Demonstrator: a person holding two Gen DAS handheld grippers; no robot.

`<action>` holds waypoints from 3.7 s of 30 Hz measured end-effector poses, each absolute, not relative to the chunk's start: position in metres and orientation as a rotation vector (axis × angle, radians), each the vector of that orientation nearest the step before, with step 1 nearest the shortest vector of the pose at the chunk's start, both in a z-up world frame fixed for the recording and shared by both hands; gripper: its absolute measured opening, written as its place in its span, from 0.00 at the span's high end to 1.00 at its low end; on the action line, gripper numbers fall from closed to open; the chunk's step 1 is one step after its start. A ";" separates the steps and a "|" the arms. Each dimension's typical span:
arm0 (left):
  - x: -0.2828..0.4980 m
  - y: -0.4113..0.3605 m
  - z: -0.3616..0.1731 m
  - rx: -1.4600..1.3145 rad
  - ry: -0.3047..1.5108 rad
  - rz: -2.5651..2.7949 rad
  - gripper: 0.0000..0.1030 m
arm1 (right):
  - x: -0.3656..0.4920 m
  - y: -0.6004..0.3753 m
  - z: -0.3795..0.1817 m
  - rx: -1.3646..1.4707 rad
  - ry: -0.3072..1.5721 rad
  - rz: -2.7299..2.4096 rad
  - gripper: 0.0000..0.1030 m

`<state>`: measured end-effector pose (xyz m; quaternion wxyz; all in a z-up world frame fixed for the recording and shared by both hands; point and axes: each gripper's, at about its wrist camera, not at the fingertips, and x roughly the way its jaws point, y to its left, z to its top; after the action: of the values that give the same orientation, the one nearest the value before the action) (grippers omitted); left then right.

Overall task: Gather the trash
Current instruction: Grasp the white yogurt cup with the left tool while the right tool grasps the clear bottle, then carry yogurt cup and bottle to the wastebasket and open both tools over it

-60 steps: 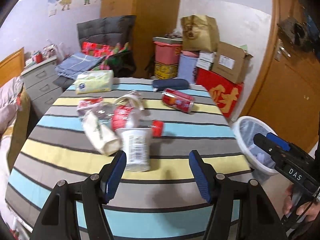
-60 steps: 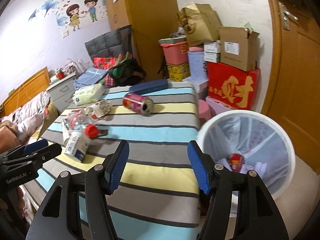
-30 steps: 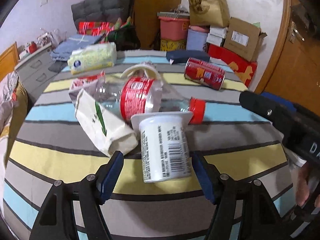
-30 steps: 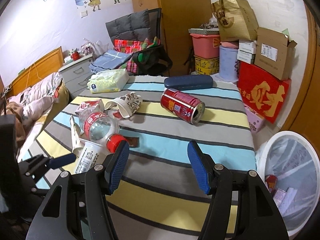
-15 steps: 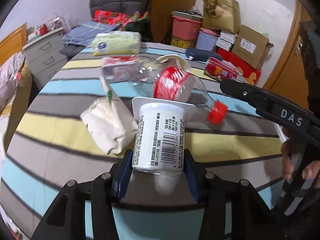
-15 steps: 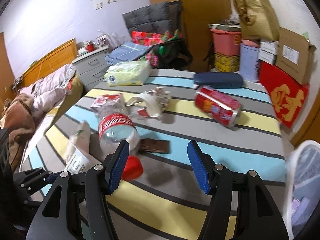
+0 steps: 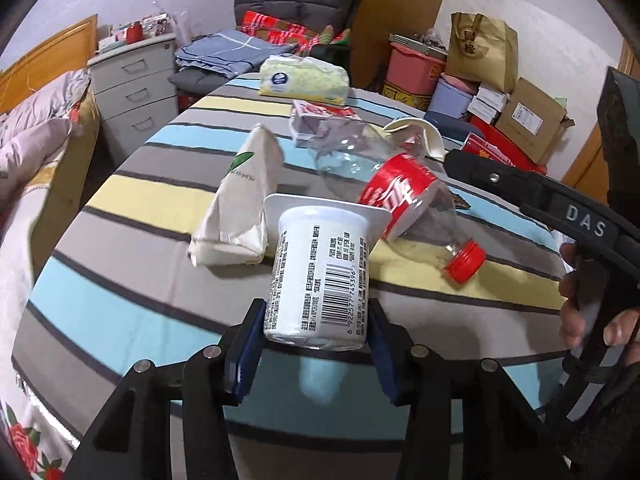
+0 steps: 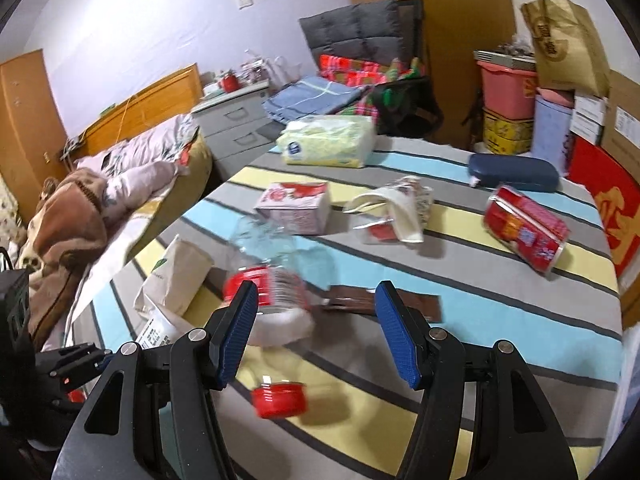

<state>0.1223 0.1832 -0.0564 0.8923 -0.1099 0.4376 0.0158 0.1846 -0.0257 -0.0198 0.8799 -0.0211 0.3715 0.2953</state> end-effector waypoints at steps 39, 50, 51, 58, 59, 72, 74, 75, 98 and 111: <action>0.136 0.206 -0.054 -0.277 0.879 0.048 0.52 | 0.188 -0.002 -0.042 -0.118 0.878 0.557 0.39; 0.126 0.181 -0.024 -0.229 0.816 0.013 0.52 | 0.175 -0.037 -0.027 -0.030 0.840 0.507 0.39; 0.126 0.178 -0.022 -0.225 0.811 0.009 0.52 | 0.173 -0.040 -0.026 -0.026 0.837 0.504 0.39; 0.123 0.149 -0.008 -0.186 0.788 -0.034 0.52 | 0.164 -0.069 -0.017 0.022 0.804 0.455 0.39; 0.124 0.143 -0.005 -0.174 0.784 -0.040 0.52 | 0.162 -0.076 -0.015 0.033 0.798 0.445 0.39; 0.133 0.060 0.018 -0.082 0.735 -0.175 0.52 | 0.142 -0.149 0.003 0.116 0.720 0.305 0.39; 0.135 0.047 0.021 -0.069 0.730 -0.195 0.52 | 0.140 -0.161 0.004 0.125 0.716 0.284 0.39; 0.136 0.039 0.023 -0.058 0.726 -0.205 0.52 | 0.139 -0.167 0.004 0.131 0.713 0.272 0.39; 0.173 -0.129 0.026 0.058 0.739 -0.493 0.52 | 0.122 -0.291 -0.002 0.224 0.716 -0.037 0.39; 0.204 -0.196 -0.002 0.113 0.819 -0.579 0.52 | 0.134 -0.330 -0.027 0.237 0.798 -0.137 0.39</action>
<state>0.2037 -0.1957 -0.0022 0.8753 0.0541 0.3923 -0.2774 0.1344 -0.3301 -0.0271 0.9123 0.1151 0.3873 -0.0664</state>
